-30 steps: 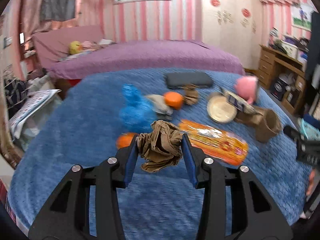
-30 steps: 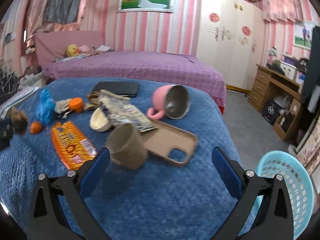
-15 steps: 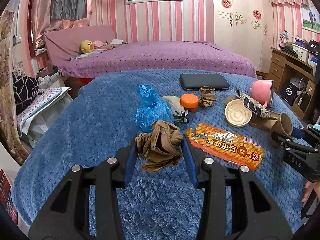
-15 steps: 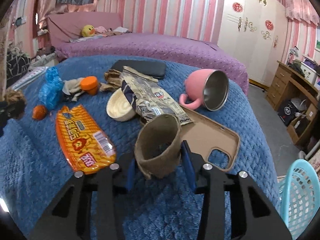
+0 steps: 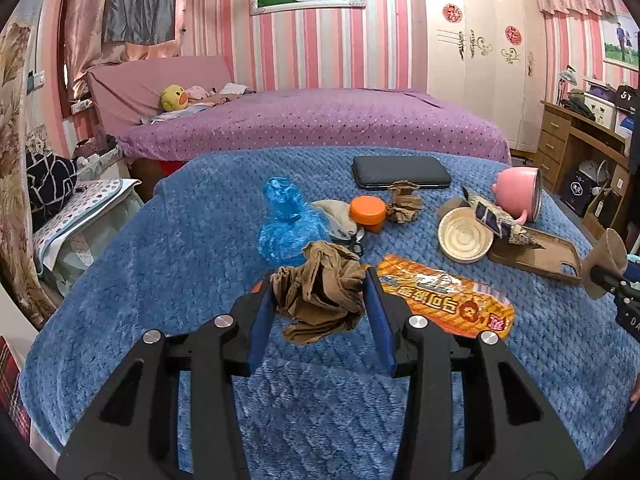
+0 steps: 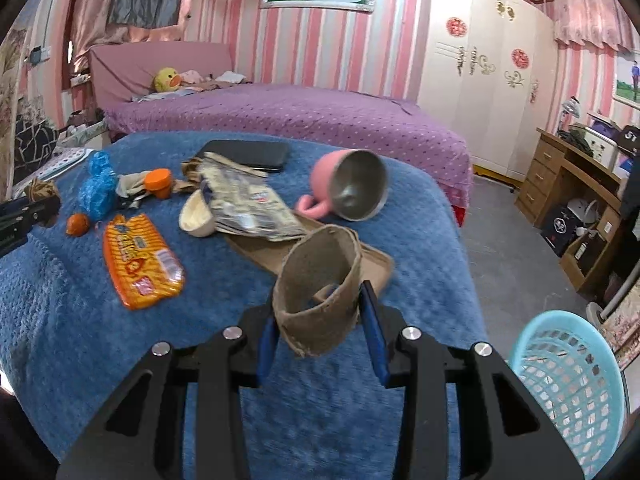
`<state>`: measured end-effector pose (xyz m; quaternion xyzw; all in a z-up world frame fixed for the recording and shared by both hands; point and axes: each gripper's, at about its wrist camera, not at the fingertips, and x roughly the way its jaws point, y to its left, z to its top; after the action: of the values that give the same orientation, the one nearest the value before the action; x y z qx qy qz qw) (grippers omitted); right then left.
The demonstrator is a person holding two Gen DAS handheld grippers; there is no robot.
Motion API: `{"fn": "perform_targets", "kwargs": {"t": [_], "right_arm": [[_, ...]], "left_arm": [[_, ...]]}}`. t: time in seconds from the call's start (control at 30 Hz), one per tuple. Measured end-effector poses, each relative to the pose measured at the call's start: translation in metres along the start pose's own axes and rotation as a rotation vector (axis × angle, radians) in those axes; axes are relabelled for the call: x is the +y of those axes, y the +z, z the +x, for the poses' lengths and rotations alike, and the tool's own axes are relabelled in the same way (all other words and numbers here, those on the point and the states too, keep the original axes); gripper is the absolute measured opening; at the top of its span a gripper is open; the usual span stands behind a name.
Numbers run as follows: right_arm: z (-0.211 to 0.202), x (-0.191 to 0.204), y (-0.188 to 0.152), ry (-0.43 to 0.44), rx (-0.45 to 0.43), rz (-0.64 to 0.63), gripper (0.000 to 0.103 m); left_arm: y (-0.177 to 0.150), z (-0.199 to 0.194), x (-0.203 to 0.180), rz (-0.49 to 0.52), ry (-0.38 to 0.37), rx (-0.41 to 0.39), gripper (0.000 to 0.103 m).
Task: Collect trash
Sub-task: 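Carry the brown cup sleeve with the right tool over the blue basket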
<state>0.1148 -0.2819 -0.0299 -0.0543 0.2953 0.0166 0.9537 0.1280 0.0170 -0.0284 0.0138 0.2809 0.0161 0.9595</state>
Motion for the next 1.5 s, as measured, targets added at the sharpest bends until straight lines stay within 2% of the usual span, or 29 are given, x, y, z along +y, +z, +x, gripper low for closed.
{"fn": "perform_targets", "kwargs": {"t": [0.3, 0.8, 0.93, 1.27, 1.5], "right_arm": [[-0.016, -0.045, -0.001, -0.055, -0.036, 0.042, 0.038], [-0.036, -0.133, -0.024, -0.143, -0.033, 0.157, 0.038], [-0.04, -0.149, -0.032, -0.177, -0.021, 0.143, 0.038], [-0.042, -0.214, -0.06, -0.241, 0.04, 0.171, 0.038], [-0.043, -0.249, -0.076, -0.274, 0.071, 0.189, 0.038]], "left_arm": [[0.003, -0.008, -0.028, 0.007, -0.022, -0.023, 0.042], [-0.001, -0.02, -0.121, 0.061, -0.128, -0.03, 0.042], [-0.002, -0.023, -0.146, 0.072, -0.157, -0.029, 0.042], [-0.014, -0.031, -0.226, 0.138, -0.261, -0.004, 0.042], [-0.023, -0.035, -0.292, 0.165, -0.388, 0.039, 0.042]]}}
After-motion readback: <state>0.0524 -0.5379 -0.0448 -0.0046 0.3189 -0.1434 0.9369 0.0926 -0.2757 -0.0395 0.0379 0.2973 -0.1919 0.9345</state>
